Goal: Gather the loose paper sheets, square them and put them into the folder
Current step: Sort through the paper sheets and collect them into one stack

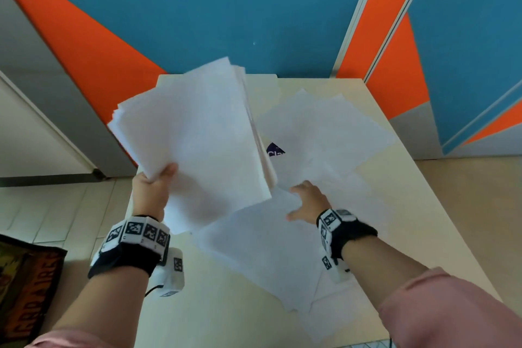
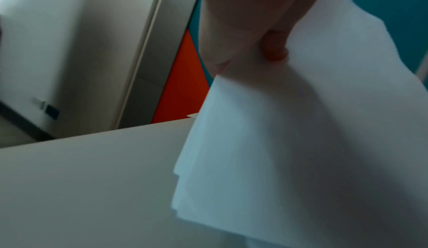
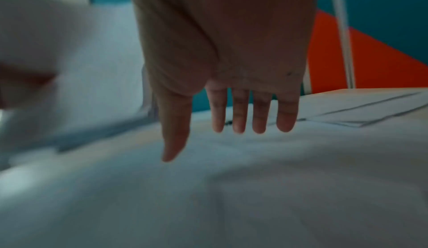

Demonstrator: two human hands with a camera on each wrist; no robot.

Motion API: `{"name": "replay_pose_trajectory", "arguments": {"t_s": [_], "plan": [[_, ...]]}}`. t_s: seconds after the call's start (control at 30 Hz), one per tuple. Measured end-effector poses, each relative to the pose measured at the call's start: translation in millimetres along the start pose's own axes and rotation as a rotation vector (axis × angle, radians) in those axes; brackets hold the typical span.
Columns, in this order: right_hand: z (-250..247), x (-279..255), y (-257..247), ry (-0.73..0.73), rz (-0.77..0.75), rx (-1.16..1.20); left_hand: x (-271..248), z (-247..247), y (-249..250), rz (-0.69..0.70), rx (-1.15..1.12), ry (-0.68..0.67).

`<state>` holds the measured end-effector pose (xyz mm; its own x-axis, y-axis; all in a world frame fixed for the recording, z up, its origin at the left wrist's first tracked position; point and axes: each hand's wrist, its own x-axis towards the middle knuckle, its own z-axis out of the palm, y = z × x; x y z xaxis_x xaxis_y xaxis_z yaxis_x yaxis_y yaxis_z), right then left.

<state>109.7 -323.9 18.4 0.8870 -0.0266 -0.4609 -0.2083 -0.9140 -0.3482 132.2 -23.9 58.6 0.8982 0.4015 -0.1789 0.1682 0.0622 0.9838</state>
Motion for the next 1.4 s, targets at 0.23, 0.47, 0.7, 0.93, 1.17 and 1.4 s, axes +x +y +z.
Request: {"name": "replay_pose_trajectory", "arguments": {"t_s": [0.23, 0.47, 0.7, 0.93, 1.17, 1.4], "plan": [[17, 11, -7, -0.111, 0.183, -0.217, 2, -29, -14, -0.087, 0.016, 0.072], [-7, 6, 26, -0.059, 0.193, -0.207, 0, -44, -11, -0.083, 0.015, 0.072], [-38, 10, 85, -0.024, 0.255, -0.188, -15, -41, -10, -0.081, 0.009, 0.091], [-35, 33, 75, -0.121, 0.263, -0.278, -29, -45, -7, -0.076, 0.035, 0.108], [-30, 22, 81, -0.086, 0.213, -0.022, -45, -31, -10, -0.073, 0.024, 0.143], [-45, 8, 131, 0.182, 0.481, 0.143, -57, -12, -8, -0.024, 0.024, 0.07]]}}
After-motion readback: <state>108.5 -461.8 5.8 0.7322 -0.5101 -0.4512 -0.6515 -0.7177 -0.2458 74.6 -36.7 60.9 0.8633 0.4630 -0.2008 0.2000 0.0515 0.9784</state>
